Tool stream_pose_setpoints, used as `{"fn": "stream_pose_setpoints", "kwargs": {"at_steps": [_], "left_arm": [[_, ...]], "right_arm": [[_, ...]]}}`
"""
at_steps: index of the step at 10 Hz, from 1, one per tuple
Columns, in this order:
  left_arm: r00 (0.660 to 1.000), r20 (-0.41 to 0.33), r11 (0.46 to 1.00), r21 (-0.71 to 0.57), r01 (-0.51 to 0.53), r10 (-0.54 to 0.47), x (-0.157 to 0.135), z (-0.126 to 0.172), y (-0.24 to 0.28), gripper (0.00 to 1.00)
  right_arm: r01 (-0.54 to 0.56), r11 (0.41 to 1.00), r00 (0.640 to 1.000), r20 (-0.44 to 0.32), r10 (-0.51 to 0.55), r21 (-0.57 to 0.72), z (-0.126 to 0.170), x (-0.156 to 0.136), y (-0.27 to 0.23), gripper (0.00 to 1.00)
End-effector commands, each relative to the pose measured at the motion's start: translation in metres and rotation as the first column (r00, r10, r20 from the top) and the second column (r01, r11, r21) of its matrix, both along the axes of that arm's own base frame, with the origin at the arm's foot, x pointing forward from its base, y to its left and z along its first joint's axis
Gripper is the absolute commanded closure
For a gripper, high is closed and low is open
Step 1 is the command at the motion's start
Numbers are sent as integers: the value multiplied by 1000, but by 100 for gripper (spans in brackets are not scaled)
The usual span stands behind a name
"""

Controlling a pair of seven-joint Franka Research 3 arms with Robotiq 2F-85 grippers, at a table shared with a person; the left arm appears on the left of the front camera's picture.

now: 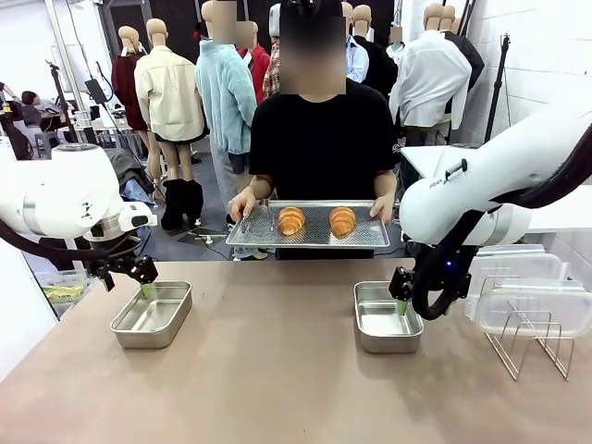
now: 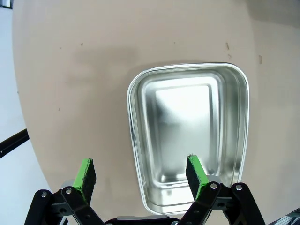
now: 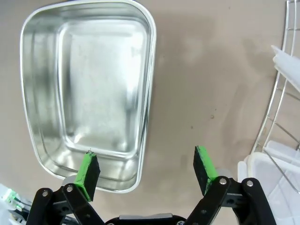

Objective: Place the bread in airtight containers.
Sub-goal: Lift both Airtight Container.

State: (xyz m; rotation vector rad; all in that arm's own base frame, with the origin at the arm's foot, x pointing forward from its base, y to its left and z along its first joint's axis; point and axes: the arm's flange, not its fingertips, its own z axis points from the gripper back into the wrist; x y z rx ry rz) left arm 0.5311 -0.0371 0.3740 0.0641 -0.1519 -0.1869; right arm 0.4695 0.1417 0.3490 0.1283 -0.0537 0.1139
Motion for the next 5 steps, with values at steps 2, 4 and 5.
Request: {"fn": "stream_pose_setpoints", "kwargs": {"at_steps": [2,4,5], "left_arm": [[998,-56,999,-46,-17,15,15,-19,6,0],[997,-74,998,-52,-18,14,22,-28,8,0],[995,-96,998,-55,-14,9,23,-32,6,0]], "right_arm": [[2,1000,1000,-1,-2,-14,-24,10,12,0],[21,1000,1000,7,-21,-23,-33,14,16,0],[31,999,999,10,-31,-40,-33,14,17,0]]}}
